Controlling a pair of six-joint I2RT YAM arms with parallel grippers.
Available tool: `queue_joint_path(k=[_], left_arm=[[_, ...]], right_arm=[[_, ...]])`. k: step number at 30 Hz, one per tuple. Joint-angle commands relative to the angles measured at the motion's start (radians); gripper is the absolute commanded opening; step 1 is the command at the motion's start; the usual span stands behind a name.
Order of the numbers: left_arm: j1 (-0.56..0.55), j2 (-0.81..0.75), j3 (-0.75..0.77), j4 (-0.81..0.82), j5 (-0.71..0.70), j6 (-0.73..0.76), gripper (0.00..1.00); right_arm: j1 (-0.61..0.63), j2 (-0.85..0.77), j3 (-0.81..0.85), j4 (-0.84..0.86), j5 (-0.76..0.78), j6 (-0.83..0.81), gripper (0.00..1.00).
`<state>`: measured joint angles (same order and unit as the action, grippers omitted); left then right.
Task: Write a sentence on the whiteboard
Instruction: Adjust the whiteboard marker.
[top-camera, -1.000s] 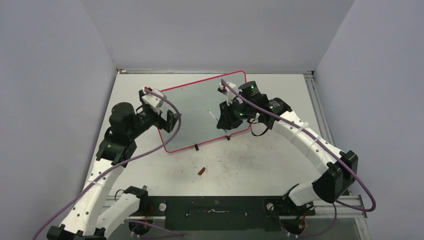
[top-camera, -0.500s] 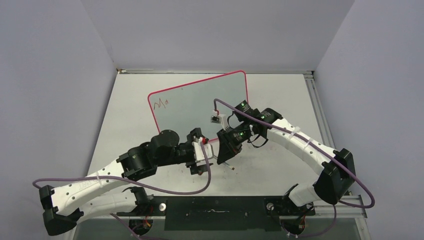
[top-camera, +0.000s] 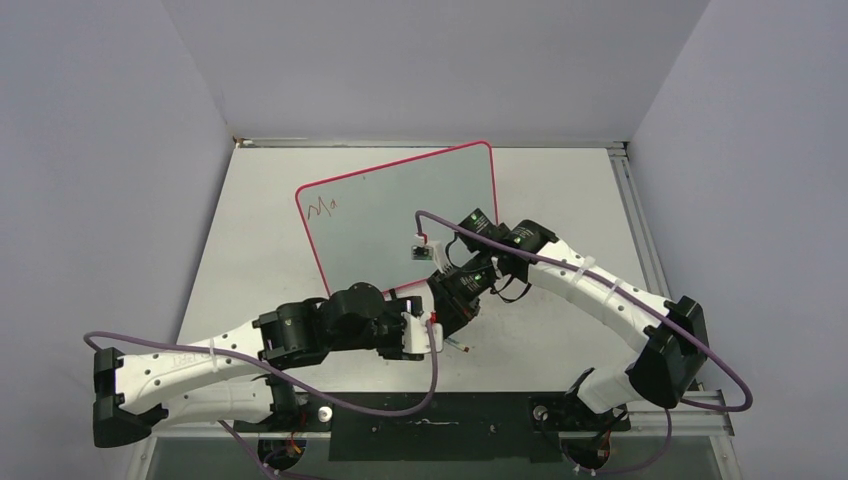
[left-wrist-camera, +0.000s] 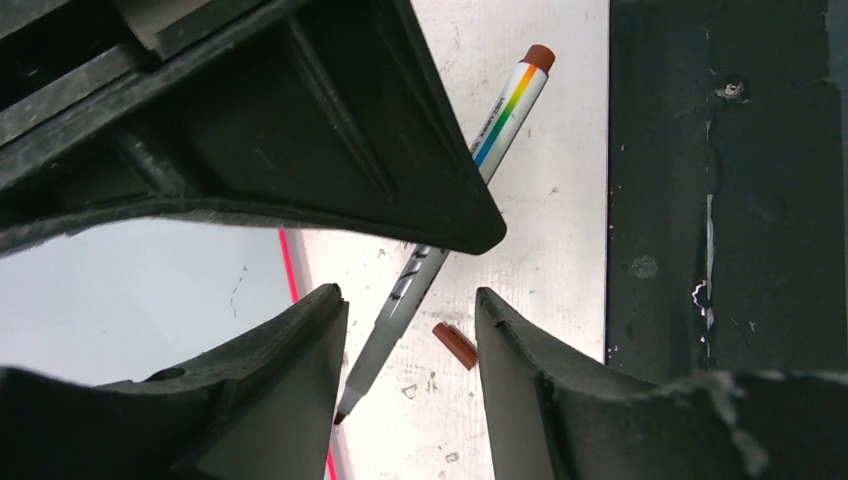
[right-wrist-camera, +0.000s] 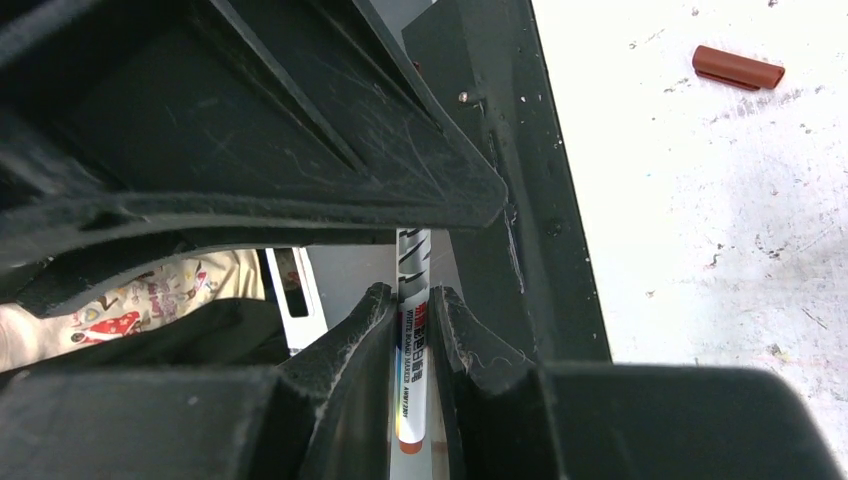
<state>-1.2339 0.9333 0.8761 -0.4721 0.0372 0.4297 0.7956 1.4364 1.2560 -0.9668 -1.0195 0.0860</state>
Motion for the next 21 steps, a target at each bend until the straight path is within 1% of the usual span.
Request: queue_joint_path(k=[1, 2, 3, 5, 6, 7, 8, 10, 12, 13, 14, 16, 19, 21], left_arm=[[-0.030, 0.037, 0.029, -0.001, -0.004, 0.000, 0.44], [-0.039, 0.051, 0.037, -0.003, -0.007, -0.001, 0.39], [-0.053, 0.066, 0.043, -0.004, -0.014, -0.004, 0.30], [-0.075, 0.091, 0.052, -0.006, -0.028, -0.009, 0.09], [-0.085, 0.102, 0.052, -0.006, -0.041, -0.016, 0.00], [-0.091, 0.108, 0.048, -0.005, -0.057, -0.022, 0.00], [-0.092, 0.111, 0.042, 0.002, -0.069, -0.032, 0.00], [-0.091, 0.103, 0.017, 0.035, -0.114, -0.073, 0.00], [-0.072, 0.082, -0.017, 0.068, -0.120, -0.106, 0.00], [-0.047, 0.070, -0.031, 0.094, -0.089, -0.129, 0.00], [-0.019, 0.059, -0.046, 0.113, -0.049, -0.151, 0.00], [0.052, 0.041, -0.066, 0.143, 0.065, -0.196, 0.00], [0.124, 0.017, -0.072, 0.159, 0.170, -0.226, 0.00], [0.157, 0.006, -0.076, 0.166, 0.225, -0.231, 0.00]], right_arm=[[0.014, 0.000, 0.047, -0.006, -0.011, -0.027, 0.05], [0.013, -0.001, 0.049, -0.005, -0.012, -0.029, 0.05], [0.013, -0.002, 0.051, -0.003, -0.013, -0.029, 0.05], [0.011, -0.007, 0.054, 0.009, -0.006, -0.020, 0.05], [0.006, -0.014, 0.053, 0.020, 0.003, -0.010, 0.05], [-0.005, -0.023, 0.046, 0.034, 0.007, 0.002, 0.06], [-0.021, -0.033, 0.040, 0.051, 0.012, 0.016, 0.08], [-0.065, -0.063, 0.015, 0.087, 0.017, 0.044, 0.16], [-0.101, -0.114, -0.017, 0.129, 0.028, 0.073, 0.35], [-0.107, -0.137, -0.036, 0.154, 0.044, 0.087, 0.43], [-0.110, -0.159, -0.056, 0.177, 0.061, 0.103, 0.53], [-0.111, -0.200, -0.102, 0.218, 0.081, 0.134, 0.68], [-0.110, -0.268, -0.181, 0.305, 0.110, 0.196, 0.75], [-0.111, -0.319, -0.246, 0.429, 0.106, 0.268, 0.78]])
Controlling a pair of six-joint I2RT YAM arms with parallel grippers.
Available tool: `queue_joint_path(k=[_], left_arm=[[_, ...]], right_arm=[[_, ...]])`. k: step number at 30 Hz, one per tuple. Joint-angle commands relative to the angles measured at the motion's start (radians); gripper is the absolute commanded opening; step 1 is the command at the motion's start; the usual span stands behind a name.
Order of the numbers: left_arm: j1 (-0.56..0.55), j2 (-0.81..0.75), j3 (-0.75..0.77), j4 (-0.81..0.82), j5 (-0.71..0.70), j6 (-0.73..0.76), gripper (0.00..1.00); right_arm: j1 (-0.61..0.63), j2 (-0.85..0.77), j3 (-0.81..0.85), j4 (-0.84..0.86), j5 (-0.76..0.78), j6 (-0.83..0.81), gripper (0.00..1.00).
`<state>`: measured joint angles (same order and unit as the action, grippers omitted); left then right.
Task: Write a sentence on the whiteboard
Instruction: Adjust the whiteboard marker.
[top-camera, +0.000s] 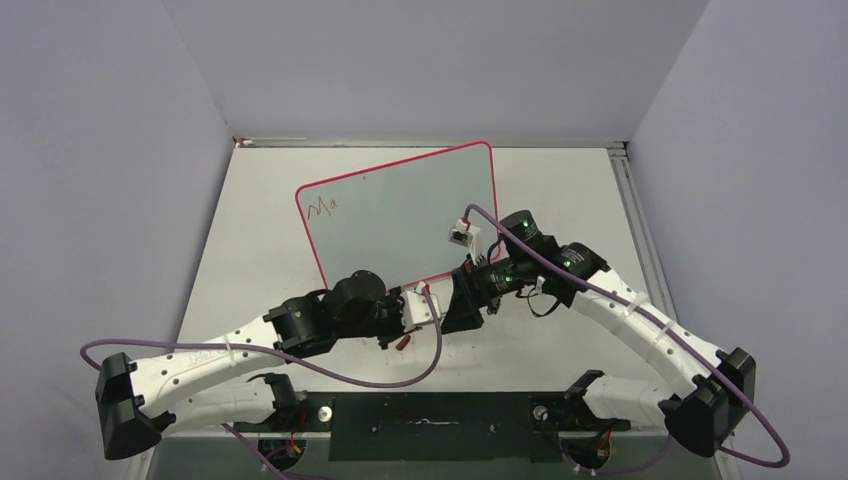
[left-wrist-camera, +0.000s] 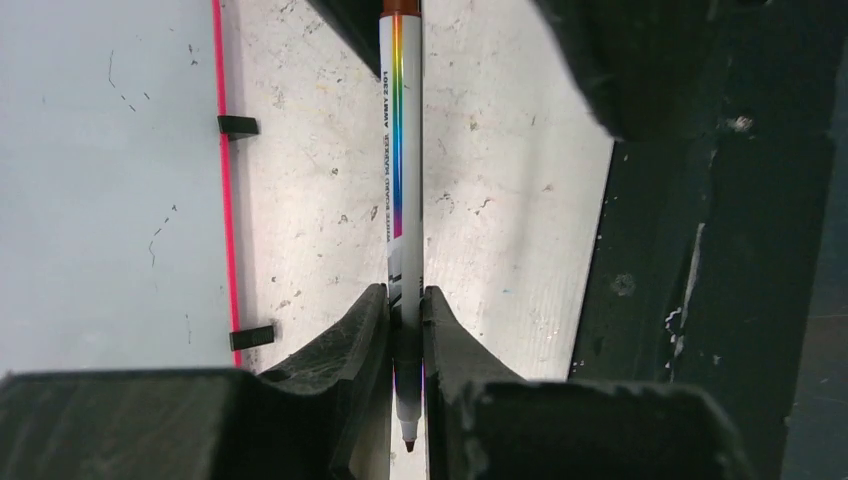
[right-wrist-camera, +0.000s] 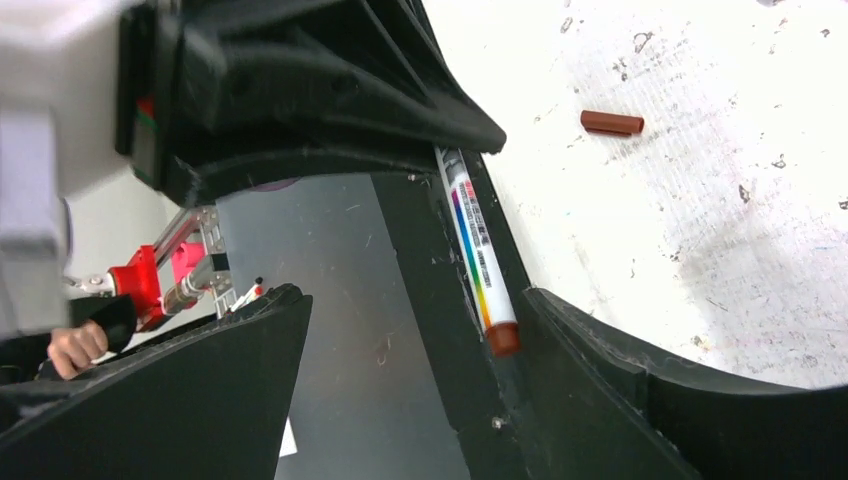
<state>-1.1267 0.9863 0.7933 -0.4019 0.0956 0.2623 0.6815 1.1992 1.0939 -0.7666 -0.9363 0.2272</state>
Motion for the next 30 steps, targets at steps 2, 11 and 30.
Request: queue_joint_path(k=[2, 11, 30], left_arm=[[0.069, -0.053, 0.002, 0.101, 0.209, -0.066, 0.00], [0.071, -0.038, 0.013, 0.081, 0.258, -0.064, 0.00], [0.090, -0.017, 0.023, 0.066, 0.260, -0.067, 0.00]], right_arm=[[0.004, -0.120, -0.152, 0.338, 0.021, 0.207, 0.79], [0.011, -0.121, -0.235, 0.519, 0.003, 0.336, 0.74], [0.109, -0.105, -0.278, 0.583, 0.034, 0.410, 0.44]])
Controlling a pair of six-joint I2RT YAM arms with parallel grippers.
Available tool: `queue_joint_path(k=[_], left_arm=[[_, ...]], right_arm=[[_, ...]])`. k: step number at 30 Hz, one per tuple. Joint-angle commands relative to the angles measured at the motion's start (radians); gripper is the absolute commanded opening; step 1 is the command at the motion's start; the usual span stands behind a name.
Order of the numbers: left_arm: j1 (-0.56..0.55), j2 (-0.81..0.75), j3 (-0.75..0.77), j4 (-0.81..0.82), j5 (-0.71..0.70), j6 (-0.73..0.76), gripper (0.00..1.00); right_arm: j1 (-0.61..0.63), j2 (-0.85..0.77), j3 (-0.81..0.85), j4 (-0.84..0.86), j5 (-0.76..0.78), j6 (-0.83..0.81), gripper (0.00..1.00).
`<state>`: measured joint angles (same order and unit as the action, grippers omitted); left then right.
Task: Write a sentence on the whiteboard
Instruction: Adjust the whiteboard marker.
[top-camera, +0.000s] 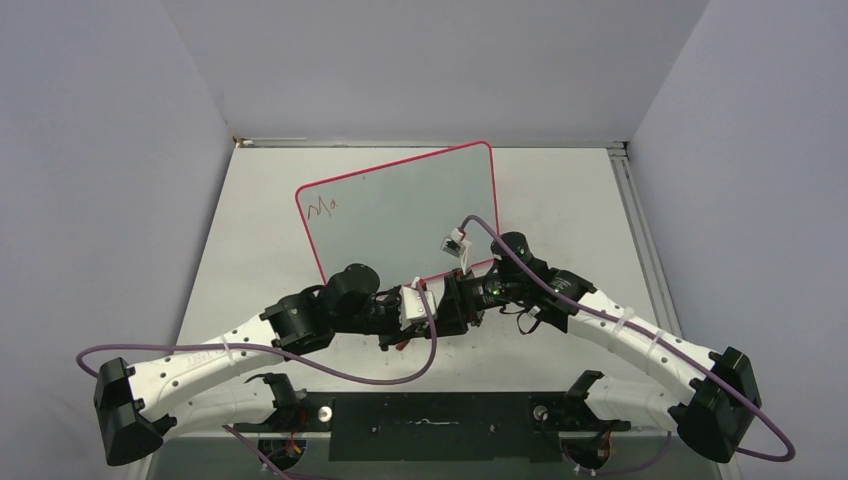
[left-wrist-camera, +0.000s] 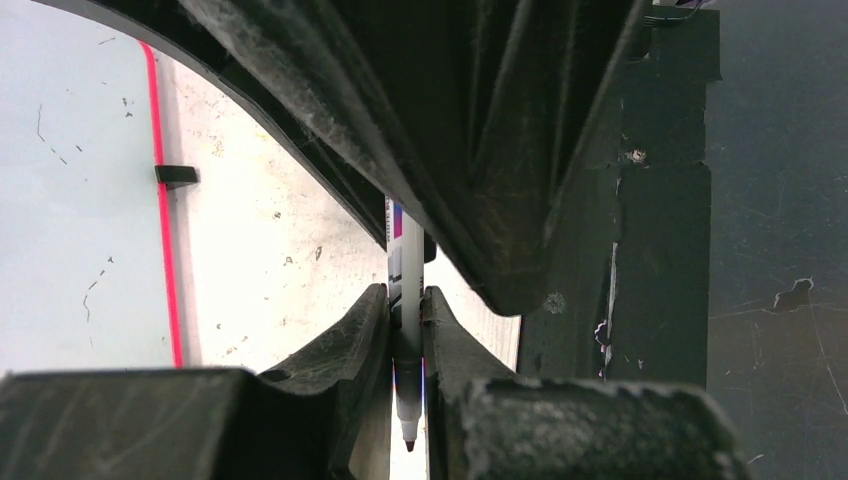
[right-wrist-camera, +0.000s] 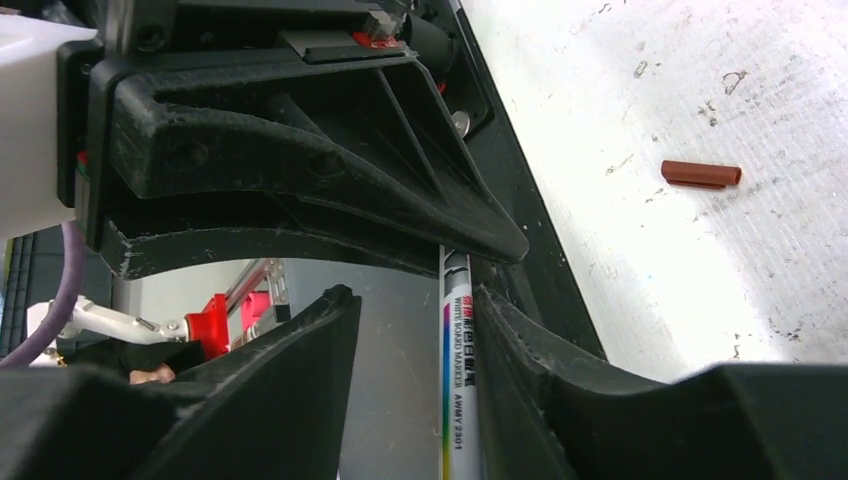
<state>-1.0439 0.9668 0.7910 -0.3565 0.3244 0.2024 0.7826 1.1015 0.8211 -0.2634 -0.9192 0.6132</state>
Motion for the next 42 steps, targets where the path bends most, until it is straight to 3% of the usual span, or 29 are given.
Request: queue_joint_path(k=[1, 8, 10, 13, 15, 17, 22, 27, 33, 36, 42], left_arm=[[0.007, 0.002, 0.025, 0.021, 0.030, -0.007, 0.00], [0.013, 0.016, 0.027, 0.025, 0.026, -0.020, 0.00], [0.019, 0.016, 0.029, 0.034, 0.020, -0.034, 0.01], [0.044, 0.005, 0.037, 0.040, 0.004, -0.059, 0.51], [0.085, -0.015, 0.049, 0.043, -0.003, -0.073, 0.72], [0.152, -0.043, 0.065, 0.041, 0.002, -0.079, 0.83], [0.406, -0.121, 0.131, 0.049, 0.005, -0.112, 0.88], [0.695, -0.127, 0.218, 0.078, 0.020, -0.194, 0.89], [0.997, -0.084, 0.257, 0.150, 0.117, -0.334, 0.89], [1.105, -0.066, 0.232, 0.197, 0.173, -0.372, 0.89], [1.177, -0.026, 0.167, 0.243, 0.199, -0.383, 0.89]], right_arm=[[0.010, -0.008, -0.008, 0.089, 0.016, 0.028, 0.41], [0.017, -0.014, -0.013, 0.082, 0.048, 0.021, 0.10], [0.017, -0.028, -0.007, 0.079, 0.081, 0.009, 0.05], [0.017, -0.068, 0.003, 0.063, 0.182, -0.020, 0.05], [0.018, -0.100, 0.021, 0.023, 0.308, -0.060, 0.05], [0.018, -0.132, 0.029, 0.005, 0.439, -0.088, 0.05], [0.081, -0.150, 0.022, 0.101, 0.723, -0.153, 0.05], [0.171, -0.031, 0.039, 0.318, 0.960, -0.242, 0.05], [0.219, 0.159, 0.108, 0.533, 1.068, -0.354, 0.05], [0.235, 0.246, 0.156, 0.607, 1.090, -0.405, 0.05], [0.265, 0.379, 0.268, 0.689, 1.136, -0.492, 0.05]])
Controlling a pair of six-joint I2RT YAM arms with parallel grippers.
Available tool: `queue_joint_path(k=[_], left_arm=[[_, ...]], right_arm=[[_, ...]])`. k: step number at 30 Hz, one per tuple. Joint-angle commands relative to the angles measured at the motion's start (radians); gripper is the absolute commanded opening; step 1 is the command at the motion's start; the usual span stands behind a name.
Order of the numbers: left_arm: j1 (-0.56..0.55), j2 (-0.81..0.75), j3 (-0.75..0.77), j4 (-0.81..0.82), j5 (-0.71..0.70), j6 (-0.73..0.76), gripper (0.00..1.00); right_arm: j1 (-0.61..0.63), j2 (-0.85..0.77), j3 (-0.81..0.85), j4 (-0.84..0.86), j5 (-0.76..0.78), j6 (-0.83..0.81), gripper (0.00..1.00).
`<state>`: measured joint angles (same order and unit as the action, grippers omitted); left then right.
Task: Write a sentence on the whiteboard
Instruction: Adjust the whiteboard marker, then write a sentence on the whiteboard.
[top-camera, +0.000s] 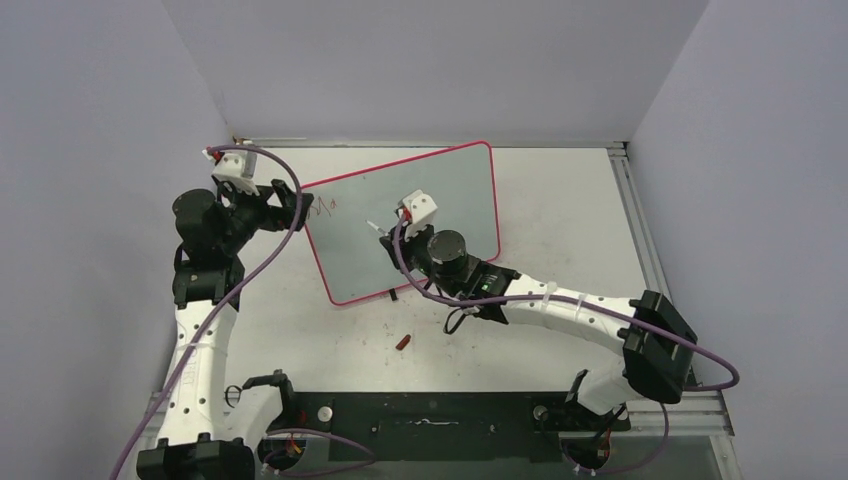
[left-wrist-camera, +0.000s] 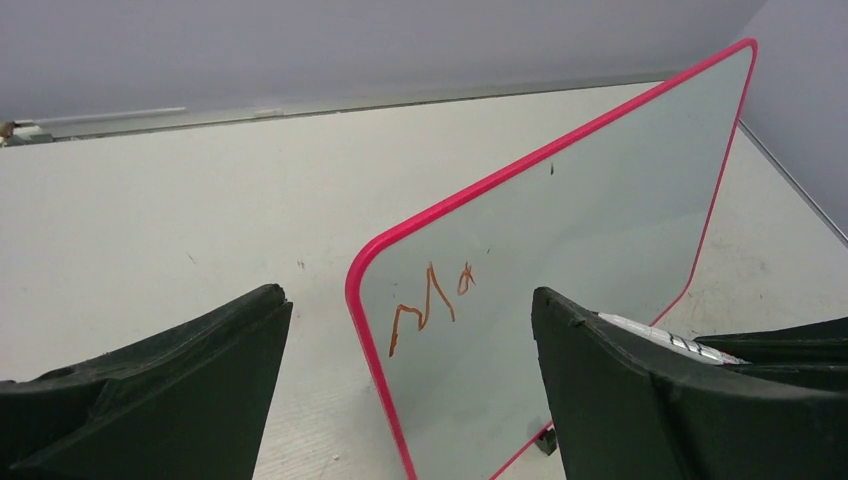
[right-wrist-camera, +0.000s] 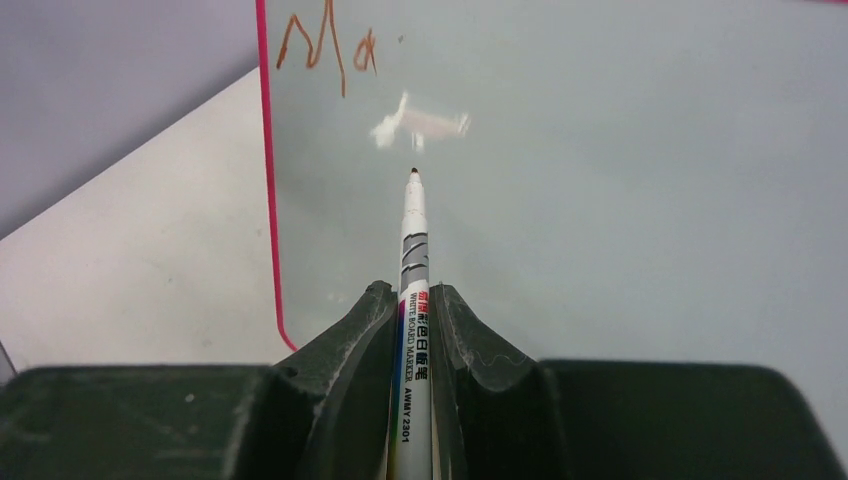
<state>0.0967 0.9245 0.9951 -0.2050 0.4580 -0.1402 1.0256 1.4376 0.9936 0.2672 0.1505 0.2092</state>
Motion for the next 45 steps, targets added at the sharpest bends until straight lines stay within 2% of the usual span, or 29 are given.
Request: queue_joint_path(k=[1, 9, 14, 23, 45], left_arm=[[0.050, 0.025, -0.049, 0.112, 0.082, -0.049, 0.89], [0.087, 0.103, -0.079, 0.189, 0.201, -0.112, 0.83], [0.092, 0.139, -0.079, 0.220, 0.222, -0.120, 0.66], [0.094, 0.167, -0.074, 0.207, 0.214, -0.106, 0.48], [0.094, 0.181, -0.069, 0.168, 0.213, -0.095, 0.31]], right_arm=[[0.027, 0.070, 0.114, 0.165, 0.064, -0.099, 0.05], [0.047, 0.182, 0.229, 0.165, 0.072, -0.155, 0.05], [0.054, 0.222, 0.269, 0.158, 0.084, -0.175, 0.05], [0.066, 0.275, 0.318, 0.158, 0.107, -0.202, 0.05], [0.071, 0.346, 0.382, 0.150, 0.164, -0.241, 0.05]])
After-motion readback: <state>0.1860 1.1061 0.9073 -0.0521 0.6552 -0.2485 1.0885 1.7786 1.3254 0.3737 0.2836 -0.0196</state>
